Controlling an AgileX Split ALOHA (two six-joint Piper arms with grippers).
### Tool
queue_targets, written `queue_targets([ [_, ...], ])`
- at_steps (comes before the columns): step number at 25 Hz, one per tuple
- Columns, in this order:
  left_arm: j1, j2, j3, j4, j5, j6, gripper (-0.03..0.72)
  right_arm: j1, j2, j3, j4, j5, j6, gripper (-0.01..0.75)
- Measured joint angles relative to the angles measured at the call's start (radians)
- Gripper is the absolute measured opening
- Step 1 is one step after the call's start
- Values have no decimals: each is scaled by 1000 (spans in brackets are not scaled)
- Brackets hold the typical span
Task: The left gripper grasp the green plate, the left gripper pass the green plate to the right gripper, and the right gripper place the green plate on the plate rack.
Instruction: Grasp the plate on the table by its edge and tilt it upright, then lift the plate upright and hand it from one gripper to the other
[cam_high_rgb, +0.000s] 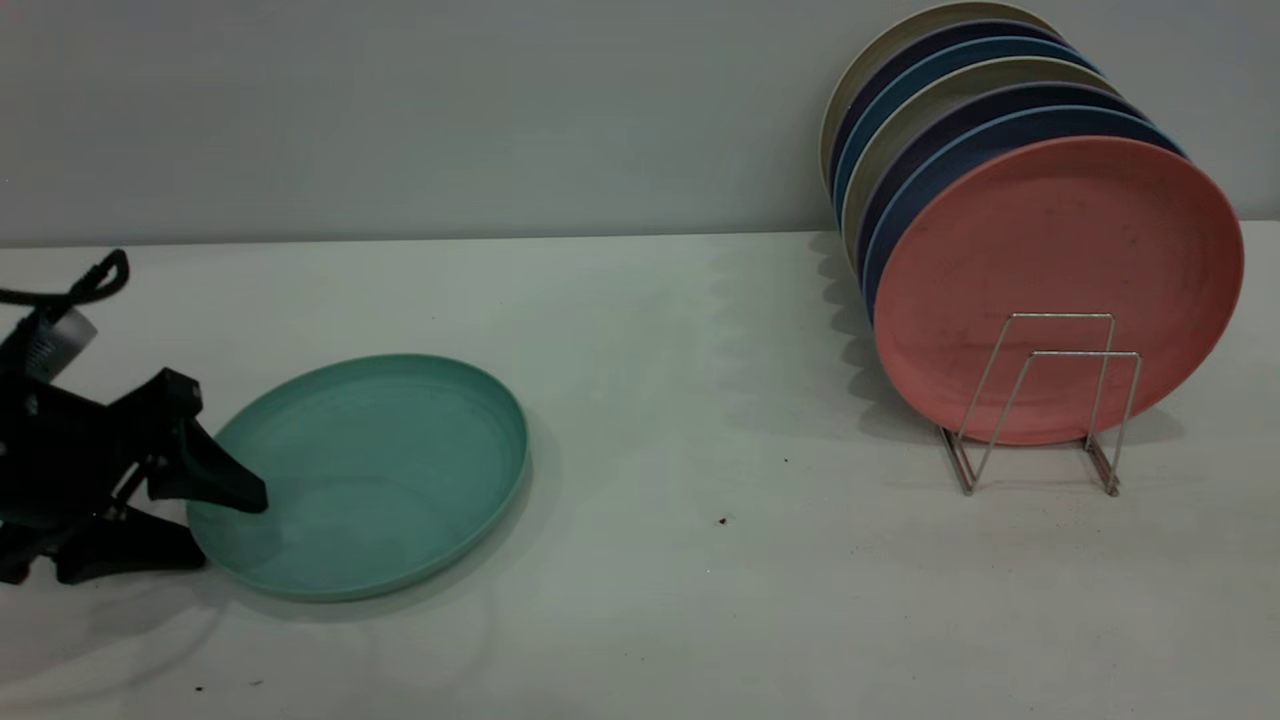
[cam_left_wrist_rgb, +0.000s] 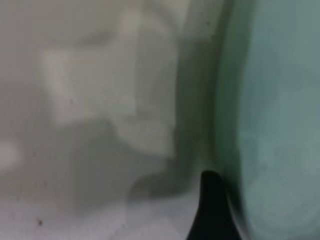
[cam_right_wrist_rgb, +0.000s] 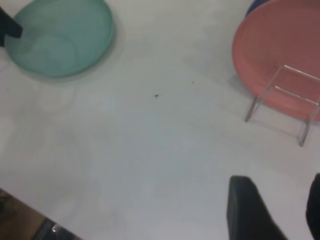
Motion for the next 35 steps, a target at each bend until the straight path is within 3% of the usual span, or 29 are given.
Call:
queue_targets([
  [3, 0, 34, 0, -55, 12, 43, 561, 0, 0, 0, 5, -5, 0, 310],
  [6, 0, 46, -7, -75, 20, 61, 504, 0, 0, 0, 24, -10, 0, 310],
  [8, 0, 50, -8, -78, 18, 66, 413, 0, 0, 0, 35, -16, 0, 310],
  [12, 0, 56, -8, -80, 7, 66, 110, 0, 0, 0, 54, -23, 0, 310],
  [14, 0, 56, -8, -83, 5, 68, 34, 0, 0, 0, 64, -24, 0, 310],
  [24, 0, 30, -15, -79, -38, 111, 14, 0, 61, 0, 215, 20, -23, 310],
  [30, -5, -29, -71, -76, -46, 181, 14, 0, 242, 0, 366, -62, -165, 310],
  [35, -62, -71, -109, -68, -34, 230, 14, 0, 448, -1, 573, -120, -371, 310],
])
